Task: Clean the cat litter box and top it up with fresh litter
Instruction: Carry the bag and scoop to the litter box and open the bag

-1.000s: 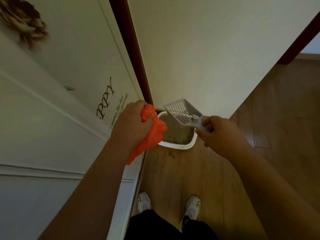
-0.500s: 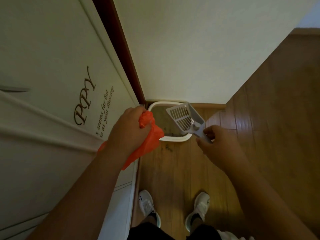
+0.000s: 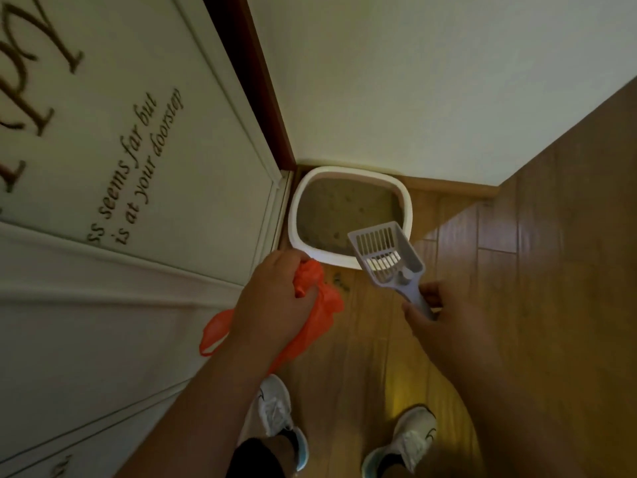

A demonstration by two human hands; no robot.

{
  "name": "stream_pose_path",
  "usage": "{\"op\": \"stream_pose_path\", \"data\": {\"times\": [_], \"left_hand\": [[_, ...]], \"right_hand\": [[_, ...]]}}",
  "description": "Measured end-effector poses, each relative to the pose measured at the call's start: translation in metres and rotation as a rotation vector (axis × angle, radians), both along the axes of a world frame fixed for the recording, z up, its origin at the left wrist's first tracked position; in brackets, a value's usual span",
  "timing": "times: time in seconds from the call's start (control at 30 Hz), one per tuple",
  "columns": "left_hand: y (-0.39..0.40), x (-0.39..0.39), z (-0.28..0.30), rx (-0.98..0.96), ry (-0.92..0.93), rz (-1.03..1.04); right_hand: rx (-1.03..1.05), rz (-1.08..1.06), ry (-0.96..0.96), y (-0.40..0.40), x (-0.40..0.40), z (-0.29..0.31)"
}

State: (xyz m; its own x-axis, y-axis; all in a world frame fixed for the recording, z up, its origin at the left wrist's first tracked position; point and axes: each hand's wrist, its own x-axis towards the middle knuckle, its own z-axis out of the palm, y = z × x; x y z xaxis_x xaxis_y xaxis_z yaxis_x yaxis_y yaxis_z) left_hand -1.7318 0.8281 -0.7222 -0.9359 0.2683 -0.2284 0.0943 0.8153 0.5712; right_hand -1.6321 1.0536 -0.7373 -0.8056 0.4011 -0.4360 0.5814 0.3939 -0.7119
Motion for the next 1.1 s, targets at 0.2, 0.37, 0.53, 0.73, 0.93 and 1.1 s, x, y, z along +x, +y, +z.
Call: {"op": "stream_pose_path", "data": {"times": [0.2,0.37,0.53,0.73,0.93,1.1], "left_hand": [[0.016,-0.002,-0.114,0.018,-0.016,-0.058],[0.031,-0.012,-0.206,-0.005,-0.021,-0.086],[0.043,-0.036,-0.275,-0.019,0.005,-0.137],[0.059,-0.071,-0.335,-0.078,0.127,-0.219],[0.075,-0.095,-0.334,-0.066,0.261,-0.211],[0.072,-0.090,-0.323,-0.017,0.266,-0.167]], "right_hand": [[-0.001,0.020,-0.106,0.022,-0.001,-0.108],[0.043,0.049,-0.108,0.038,-0.013,-0.192],[0.099,0.049,-0.052,0.053,-0.030,-0.268],[0.235,0.154,-0.031,0.071,-0.059,-0.320],[0.318,0.082,0.140,0.087,-0.088,-0.326],[0.277,0.035,0.120,0.071,-0.091,-0.324]]}}
